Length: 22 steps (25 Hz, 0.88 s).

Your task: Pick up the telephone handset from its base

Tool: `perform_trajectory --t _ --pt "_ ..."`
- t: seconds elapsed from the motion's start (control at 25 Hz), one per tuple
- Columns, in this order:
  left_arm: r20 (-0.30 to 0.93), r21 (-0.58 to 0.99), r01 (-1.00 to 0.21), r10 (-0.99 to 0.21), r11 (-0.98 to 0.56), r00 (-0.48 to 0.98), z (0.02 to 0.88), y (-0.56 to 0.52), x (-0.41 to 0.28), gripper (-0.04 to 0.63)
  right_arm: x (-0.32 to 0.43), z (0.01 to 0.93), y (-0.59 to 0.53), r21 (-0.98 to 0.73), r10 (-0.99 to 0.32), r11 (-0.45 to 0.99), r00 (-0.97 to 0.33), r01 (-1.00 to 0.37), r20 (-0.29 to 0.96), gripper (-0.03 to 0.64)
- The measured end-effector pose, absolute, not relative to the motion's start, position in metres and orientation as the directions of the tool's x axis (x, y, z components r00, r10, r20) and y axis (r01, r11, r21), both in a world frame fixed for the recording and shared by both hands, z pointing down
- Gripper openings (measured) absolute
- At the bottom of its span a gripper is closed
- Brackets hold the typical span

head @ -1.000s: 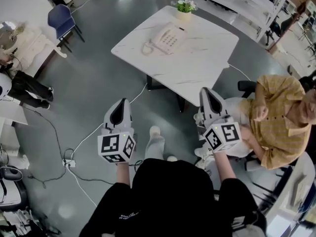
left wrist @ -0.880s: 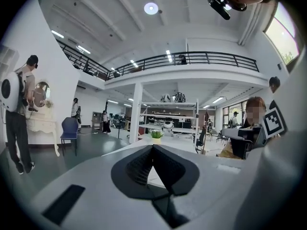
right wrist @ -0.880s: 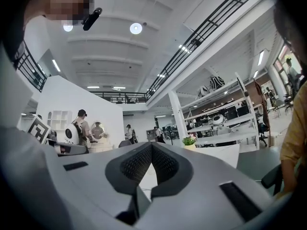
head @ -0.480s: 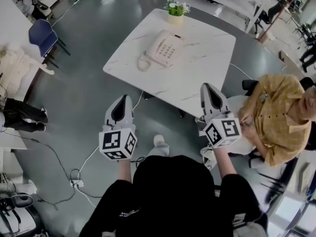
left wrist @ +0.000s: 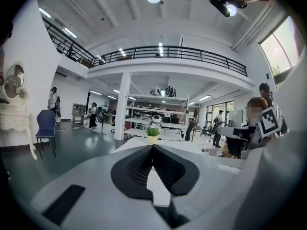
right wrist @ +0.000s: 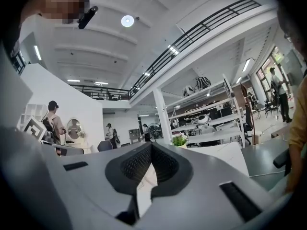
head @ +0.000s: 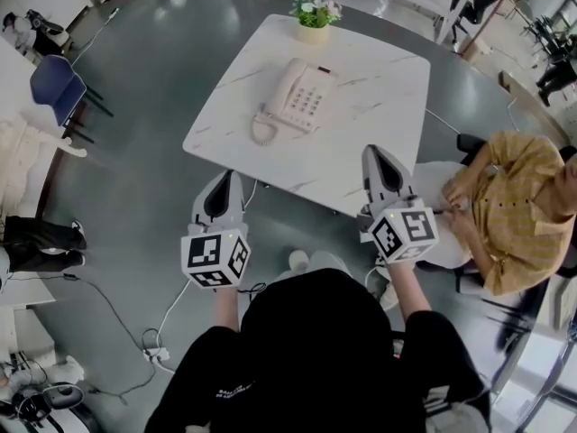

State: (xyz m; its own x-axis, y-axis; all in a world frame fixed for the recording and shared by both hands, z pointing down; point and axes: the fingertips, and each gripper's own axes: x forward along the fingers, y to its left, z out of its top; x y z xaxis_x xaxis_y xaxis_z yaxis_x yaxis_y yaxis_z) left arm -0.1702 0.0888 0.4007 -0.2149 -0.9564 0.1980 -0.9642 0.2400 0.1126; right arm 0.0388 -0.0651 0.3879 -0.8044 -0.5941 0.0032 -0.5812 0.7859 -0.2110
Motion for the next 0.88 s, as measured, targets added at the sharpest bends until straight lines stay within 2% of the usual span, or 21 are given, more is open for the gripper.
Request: perform_trajectory --t 0.88 --pt "0.287 0.149 -0.979 -0.953 0.141 -0.093 0.439 -0.027 -0.235 0.0 -0.031 0.423 -0.154 -0.232 -0.639 0.734 -0.765 -0.638 0.082 -0.011"
